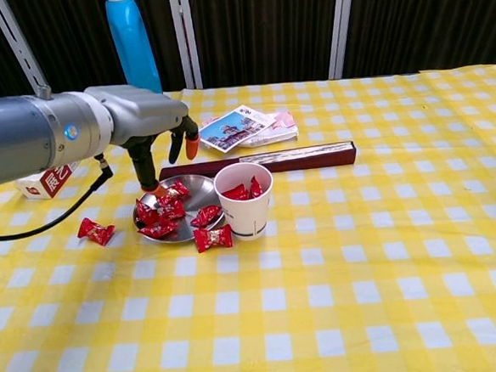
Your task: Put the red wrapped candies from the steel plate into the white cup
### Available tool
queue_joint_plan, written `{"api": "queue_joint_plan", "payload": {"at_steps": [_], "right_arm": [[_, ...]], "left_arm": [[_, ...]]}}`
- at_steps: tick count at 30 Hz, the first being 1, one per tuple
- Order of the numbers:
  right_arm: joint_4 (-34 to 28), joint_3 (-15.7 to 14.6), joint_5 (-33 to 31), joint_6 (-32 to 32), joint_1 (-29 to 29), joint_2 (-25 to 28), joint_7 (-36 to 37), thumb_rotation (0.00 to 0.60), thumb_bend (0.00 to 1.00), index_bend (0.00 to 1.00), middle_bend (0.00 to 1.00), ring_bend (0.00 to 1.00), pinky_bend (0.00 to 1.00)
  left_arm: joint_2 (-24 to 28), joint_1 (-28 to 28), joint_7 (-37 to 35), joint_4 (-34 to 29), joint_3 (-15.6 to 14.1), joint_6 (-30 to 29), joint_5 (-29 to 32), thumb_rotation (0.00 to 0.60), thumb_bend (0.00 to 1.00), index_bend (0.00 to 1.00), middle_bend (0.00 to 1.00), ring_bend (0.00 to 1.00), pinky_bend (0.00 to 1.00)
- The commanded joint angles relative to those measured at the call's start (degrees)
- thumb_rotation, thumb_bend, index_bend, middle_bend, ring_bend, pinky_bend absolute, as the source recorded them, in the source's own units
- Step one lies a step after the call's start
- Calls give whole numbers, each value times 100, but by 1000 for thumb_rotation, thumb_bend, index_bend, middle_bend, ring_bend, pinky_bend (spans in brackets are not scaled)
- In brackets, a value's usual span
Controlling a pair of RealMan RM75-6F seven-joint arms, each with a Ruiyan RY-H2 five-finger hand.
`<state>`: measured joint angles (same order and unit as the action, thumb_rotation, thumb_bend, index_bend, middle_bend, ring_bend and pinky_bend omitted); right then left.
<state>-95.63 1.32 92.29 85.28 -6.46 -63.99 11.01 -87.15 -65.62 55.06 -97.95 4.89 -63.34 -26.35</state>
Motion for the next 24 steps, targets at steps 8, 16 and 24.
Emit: {"api": "queue_joint_plan", "payload": {"at_steps": [8, 16, 24], "right_arm": [[-1, -4, 3, -14, -5, 4, 3, 600, 388, 0, 0, 0, 0], [-4, 4, -2, 5, 2, 15, 26, 600, 387, 0, 0, 0, 0], [-5, -1, 15, -2, -5, 9, 17, 600, 388, 0, 0, 0, 0]], "left_arm": [[61, 143, 82, 149, -244, 63, 194, 600, 242, 377, 424, 887, 981], [120, 287, 67, 216, -415, 39, 138, 600, 244, 381, 712, 921, 981], [399, 502, 21, 139, -588, 25, 277, 600, 244, 398, 899, 959, 987]]}}
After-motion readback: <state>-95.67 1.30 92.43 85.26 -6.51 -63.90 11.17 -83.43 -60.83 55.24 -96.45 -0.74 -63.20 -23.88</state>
